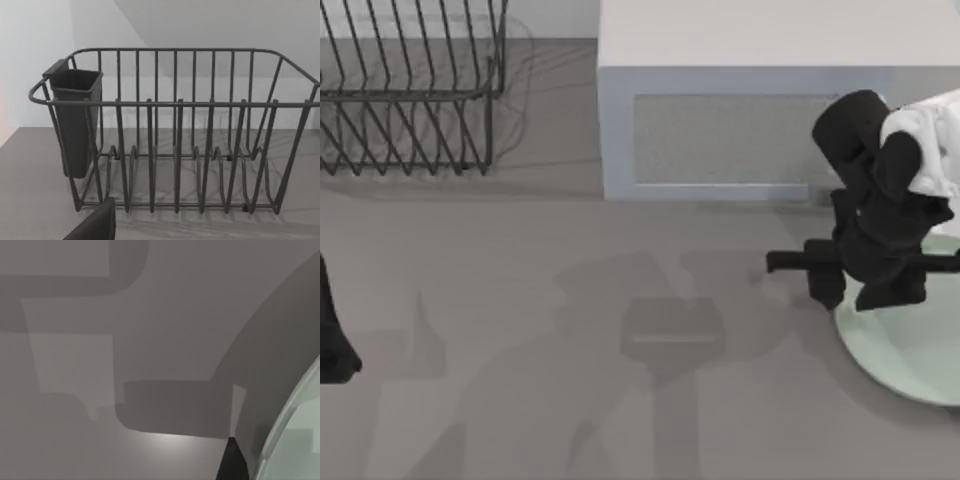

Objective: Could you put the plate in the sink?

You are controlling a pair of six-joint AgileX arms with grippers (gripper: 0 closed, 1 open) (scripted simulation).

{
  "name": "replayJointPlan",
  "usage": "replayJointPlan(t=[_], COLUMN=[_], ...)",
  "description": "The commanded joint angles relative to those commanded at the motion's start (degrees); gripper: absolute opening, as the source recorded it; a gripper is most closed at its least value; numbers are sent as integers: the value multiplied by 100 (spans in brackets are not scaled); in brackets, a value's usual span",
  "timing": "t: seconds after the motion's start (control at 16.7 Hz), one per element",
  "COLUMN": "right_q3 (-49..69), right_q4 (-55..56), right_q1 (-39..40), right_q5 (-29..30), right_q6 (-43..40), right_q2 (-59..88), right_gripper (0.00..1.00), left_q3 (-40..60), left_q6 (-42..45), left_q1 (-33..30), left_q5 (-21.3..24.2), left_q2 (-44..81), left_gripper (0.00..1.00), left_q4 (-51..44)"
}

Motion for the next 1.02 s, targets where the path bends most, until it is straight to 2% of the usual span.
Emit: replayJointPlan(t=[0.18,0.42,0.72,1.02], right_q3=[135,474,2000,4098], right_q4=[8,-615,-2397,-4436], right_q1=[-62,345,817,679], right_q5=[46,300,692,627], right_q6=[-20,-162,-371,-357], right_q2=[-418,-409,-527,-554], right_gripper=[0,0,0,0], left_q3=[0,0,0,0], left_q6=[0,0,0,0], left_q1=[0,0,0,0], left_q5=[0,0,0,0], left_q2=[0,0,0,0], left_gripper=[100,100,100,100], left_q4=[0,0,0,0])
